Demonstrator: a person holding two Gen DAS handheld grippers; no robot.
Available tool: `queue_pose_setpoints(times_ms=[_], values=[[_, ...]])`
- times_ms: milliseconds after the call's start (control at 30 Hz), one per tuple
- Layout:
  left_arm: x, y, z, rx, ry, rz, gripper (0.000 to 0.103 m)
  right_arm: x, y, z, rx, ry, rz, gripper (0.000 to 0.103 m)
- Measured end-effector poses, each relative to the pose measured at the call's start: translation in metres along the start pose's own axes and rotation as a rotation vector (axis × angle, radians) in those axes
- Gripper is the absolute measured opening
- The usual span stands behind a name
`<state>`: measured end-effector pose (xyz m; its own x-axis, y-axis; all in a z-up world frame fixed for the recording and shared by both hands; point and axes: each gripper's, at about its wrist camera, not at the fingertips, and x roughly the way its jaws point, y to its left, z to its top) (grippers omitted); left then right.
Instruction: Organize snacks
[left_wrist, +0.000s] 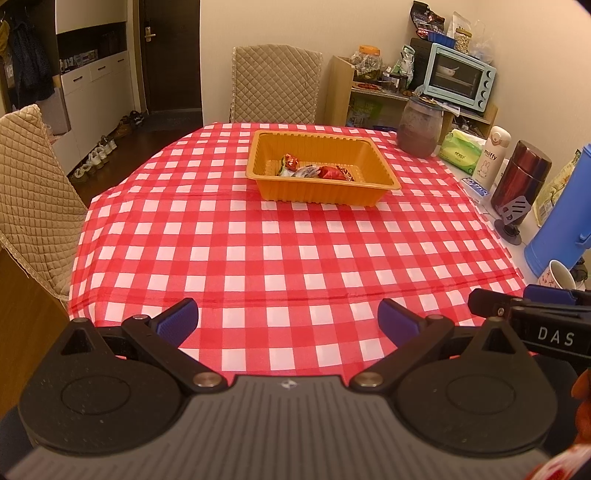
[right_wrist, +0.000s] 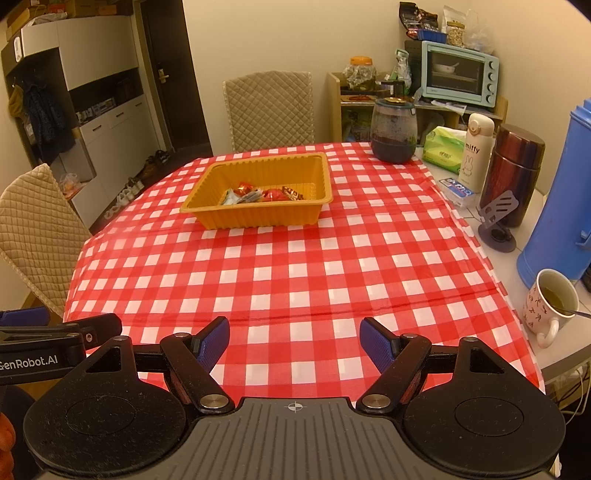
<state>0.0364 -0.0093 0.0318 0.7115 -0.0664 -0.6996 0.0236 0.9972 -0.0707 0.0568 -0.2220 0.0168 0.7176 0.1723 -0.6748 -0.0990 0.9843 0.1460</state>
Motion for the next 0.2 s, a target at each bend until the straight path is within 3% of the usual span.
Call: queue_pose_setpoints(times_ms=[200], values=[[-0.0008,0.0012,-0.0003,-0.001,-0.016,-0.009,0.103,-0.0007,-0.001,-0.0004,0.001,-0.002,0.001,0.077]])
